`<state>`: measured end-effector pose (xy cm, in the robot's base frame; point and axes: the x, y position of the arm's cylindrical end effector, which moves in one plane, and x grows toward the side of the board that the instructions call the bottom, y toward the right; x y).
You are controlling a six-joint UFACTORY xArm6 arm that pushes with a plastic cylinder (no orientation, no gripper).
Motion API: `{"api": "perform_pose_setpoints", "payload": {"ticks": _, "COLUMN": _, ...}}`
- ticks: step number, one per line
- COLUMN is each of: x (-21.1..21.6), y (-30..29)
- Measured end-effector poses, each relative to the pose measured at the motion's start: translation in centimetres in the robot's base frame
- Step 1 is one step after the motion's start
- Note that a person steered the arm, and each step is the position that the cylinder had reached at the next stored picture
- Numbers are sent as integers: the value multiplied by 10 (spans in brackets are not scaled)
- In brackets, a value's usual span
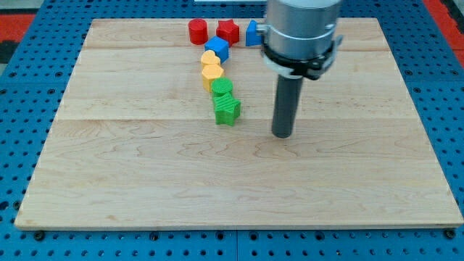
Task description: Move the arm toward the top right side of the board
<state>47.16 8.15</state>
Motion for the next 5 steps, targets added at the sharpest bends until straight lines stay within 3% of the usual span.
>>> {"api": "perform_pose_setpoints", "payload": {"ticks": 3, "x": 0, "y": 64}}
{"api": "perform_pose_setpoints", "payload": {"ticks": 5, "x": -33, "y": 85}}
